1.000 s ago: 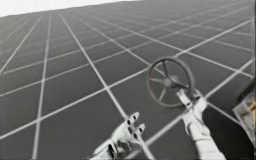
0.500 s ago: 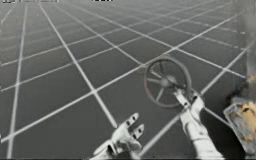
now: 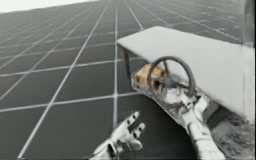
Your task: Pick up and drop off the object
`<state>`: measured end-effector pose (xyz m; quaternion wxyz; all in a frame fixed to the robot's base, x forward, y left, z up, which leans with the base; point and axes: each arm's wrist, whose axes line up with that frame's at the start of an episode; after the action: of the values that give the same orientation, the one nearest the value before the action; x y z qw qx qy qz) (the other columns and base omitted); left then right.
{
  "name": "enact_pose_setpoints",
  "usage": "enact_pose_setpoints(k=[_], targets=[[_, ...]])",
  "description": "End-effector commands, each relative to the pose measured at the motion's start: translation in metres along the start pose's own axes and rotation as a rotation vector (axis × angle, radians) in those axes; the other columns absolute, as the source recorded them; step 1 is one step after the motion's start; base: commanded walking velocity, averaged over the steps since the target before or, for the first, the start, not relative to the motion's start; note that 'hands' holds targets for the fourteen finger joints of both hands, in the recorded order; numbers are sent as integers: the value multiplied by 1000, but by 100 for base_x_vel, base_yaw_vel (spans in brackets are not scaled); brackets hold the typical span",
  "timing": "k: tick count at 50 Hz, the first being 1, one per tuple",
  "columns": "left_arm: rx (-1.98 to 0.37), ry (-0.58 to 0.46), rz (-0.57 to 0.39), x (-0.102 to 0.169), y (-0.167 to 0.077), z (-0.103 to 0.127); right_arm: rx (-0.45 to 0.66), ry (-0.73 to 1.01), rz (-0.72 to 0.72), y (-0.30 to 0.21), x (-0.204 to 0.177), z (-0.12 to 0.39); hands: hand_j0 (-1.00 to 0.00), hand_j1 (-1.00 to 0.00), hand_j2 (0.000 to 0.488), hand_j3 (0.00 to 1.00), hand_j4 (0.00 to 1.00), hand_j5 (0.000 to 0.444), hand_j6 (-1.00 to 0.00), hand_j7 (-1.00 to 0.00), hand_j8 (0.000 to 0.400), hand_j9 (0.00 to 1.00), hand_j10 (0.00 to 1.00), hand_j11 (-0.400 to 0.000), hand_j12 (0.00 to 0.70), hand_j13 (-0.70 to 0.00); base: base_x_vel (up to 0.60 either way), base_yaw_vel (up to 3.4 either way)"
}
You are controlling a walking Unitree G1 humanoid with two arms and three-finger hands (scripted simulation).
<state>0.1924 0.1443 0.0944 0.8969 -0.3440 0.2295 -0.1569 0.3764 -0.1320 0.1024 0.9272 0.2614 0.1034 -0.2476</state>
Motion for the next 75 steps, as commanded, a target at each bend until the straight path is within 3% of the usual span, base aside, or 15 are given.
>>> enact_pose_setpoints(k=[1, 68, 69, 71, 73, 75], targets=[[-16, -10, -3, -3, 3, -1, -2, -21, 30, 10, -4, 5, 0, 0, 0, 1000, 1000, 0, 0, 0, 0, 1000, 1000, -400, 0, -700, 23, -110], [-16, -10, -3, -3, 3, -1, -2, -21, 30, 10, -4, 5, 0, 0, 0, 1000, 1000, 0, 0, 0, 0, 1000, 1000, -400, 0, -700, 23, -44], [-21, -98, 0, 134, -8, 119, -10, -44, 115, 143, 137, 61, 0, 0, 0, 1000, 1000, 0, 0, 0, 0, 1000, 1000, -400, 0, -700, 0, 13], [12, -110, 23, 134, -7, 111, 10, -76, 125, 148, 151, 75, 0, 0, 0, 1000, 1000, 0, 0, 0, 0, 1000, 1000, -400, 0, -700, 0, 15], [37, -109, 51, 139, -20, 124, 31, -93, 141, 143, 162, 100, 0, 0, 0, 1000, 1000, 0, 0, 0, 0, 1000, 1000, -400, 0, -700, 0, 19], [52, -127, 49, 133, -30, 122, 20, -146, 154, 157, 168, 127, 0, 0, 0, 1000, 1000, 0, 0, 0, 0, 1000, 1000, -400, 0, -700, 0, 20]])
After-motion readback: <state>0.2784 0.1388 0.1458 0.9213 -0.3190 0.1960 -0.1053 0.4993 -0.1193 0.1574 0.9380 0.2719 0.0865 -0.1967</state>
